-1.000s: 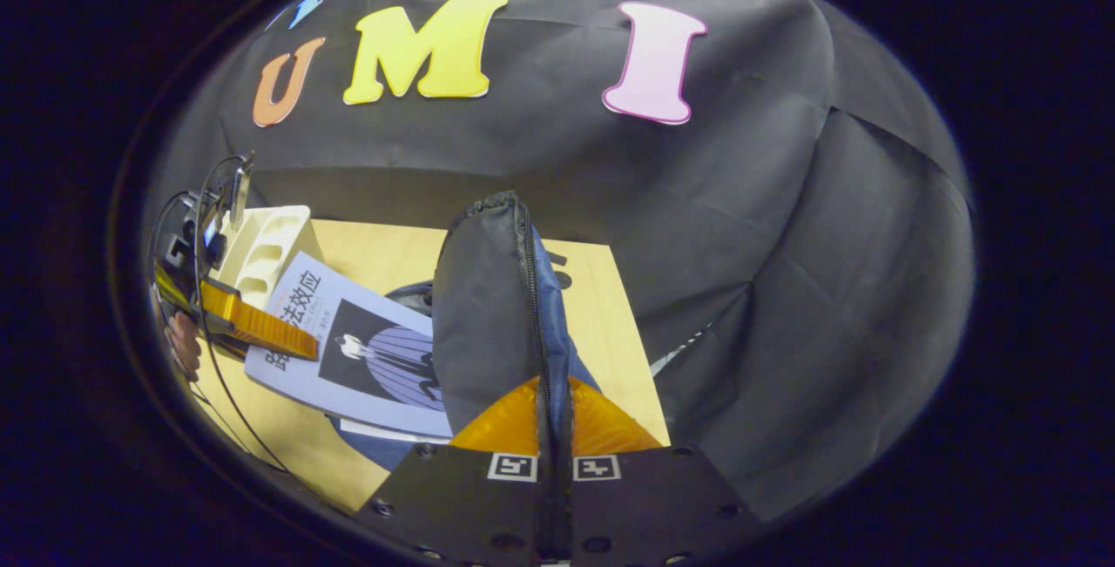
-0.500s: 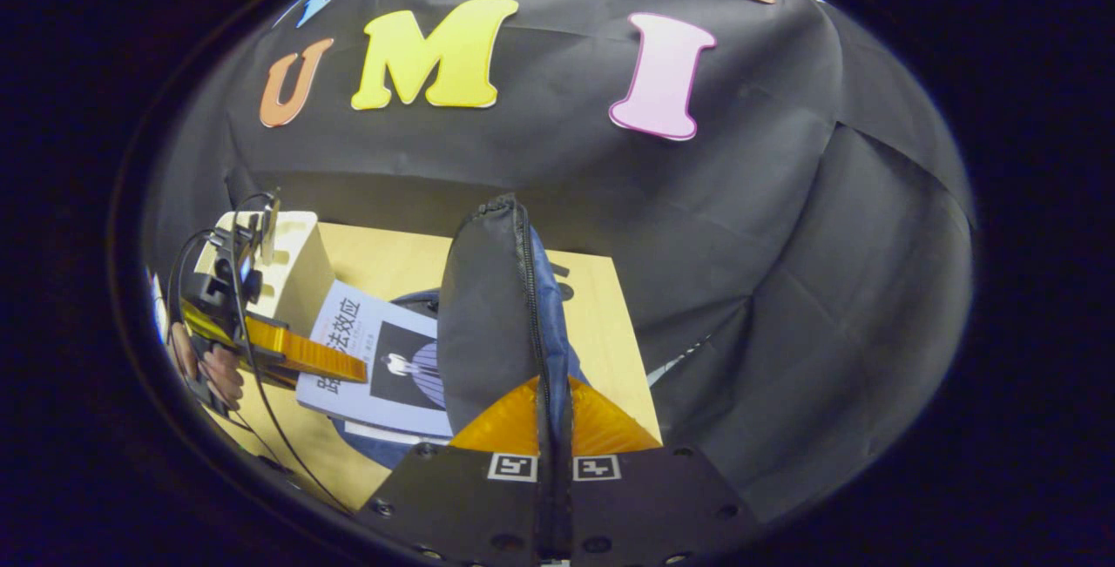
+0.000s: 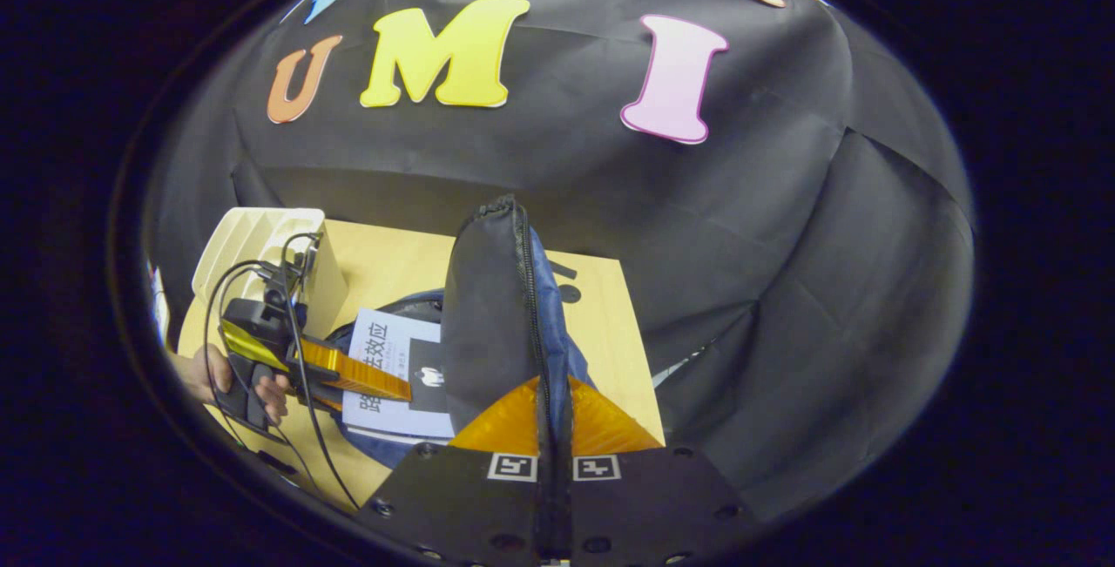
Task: Open the schoolbag, grab two books from the bookshelf and put them into the schoolbag.
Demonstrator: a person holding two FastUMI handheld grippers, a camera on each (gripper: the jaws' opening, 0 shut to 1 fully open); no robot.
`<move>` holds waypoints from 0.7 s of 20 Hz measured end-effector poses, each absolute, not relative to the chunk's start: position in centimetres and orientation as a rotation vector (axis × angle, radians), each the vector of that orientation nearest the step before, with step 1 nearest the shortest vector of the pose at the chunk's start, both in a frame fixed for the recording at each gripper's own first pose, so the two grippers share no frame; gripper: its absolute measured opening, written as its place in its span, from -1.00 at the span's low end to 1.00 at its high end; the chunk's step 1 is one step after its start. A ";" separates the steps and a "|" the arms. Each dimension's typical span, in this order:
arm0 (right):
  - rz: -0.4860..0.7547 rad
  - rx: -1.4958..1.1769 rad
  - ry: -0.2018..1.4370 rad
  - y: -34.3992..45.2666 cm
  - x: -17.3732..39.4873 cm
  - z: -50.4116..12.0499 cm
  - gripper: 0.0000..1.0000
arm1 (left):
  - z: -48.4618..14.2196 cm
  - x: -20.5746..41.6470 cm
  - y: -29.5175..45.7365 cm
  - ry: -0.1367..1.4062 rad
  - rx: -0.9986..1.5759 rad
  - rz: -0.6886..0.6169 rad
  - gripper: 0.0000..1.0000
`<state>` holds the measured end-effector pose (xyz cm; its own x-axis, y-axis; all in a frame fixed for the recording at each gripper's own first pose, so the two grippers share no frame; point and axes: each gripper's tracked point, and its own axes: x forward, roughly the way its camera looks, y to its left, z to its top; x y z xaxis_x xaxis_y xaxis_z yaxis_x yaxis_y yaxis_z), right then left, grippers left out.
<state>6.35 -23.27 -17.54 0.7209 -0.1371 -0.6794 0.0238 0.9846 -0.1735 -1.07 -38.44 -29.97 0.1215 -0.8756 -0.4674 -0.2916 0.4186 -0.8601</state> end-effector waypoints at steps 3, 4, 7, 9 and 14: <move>-0.087 -0.154 0.762 -23.2 6.3 -17.5 -0.99 | -30.0 -1.7 -38.8 1.489 -1.071 -0.608 0.31; -0.085 -0.152 0.762 -23.3 6.3 -17.6 -0.99 | -30.1 -2.0 -38.6 1.514 -1.043 -0.607 0.51; -0.081 -0.143 0.763 -23.2 6.5 -17.7 -0.99 | -30.6 -2.4 -37.7 1.563 -0.975 -0.559 0.48; -0.076 -0.138 0.765 -22.9 6.5 -17.8 -0.99 | -30.9 -2.6 -36.5 1.576 -0.901 -0.513 0.58; -0.061 -0.121 0.761 -21.9 6.5 -17.8 -0.99 | -29.5 -3.1 -33.7 1.575 -0.763 -0.468 0.75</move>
<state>6.55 -21.95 -17.80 0.7225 -0.0988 -0.6843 0.0111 0.9913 -0.1314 -3.12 -33.66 -29.46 -0.0185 -0.7043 -0.7096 -0.2022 0.6977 -0.6872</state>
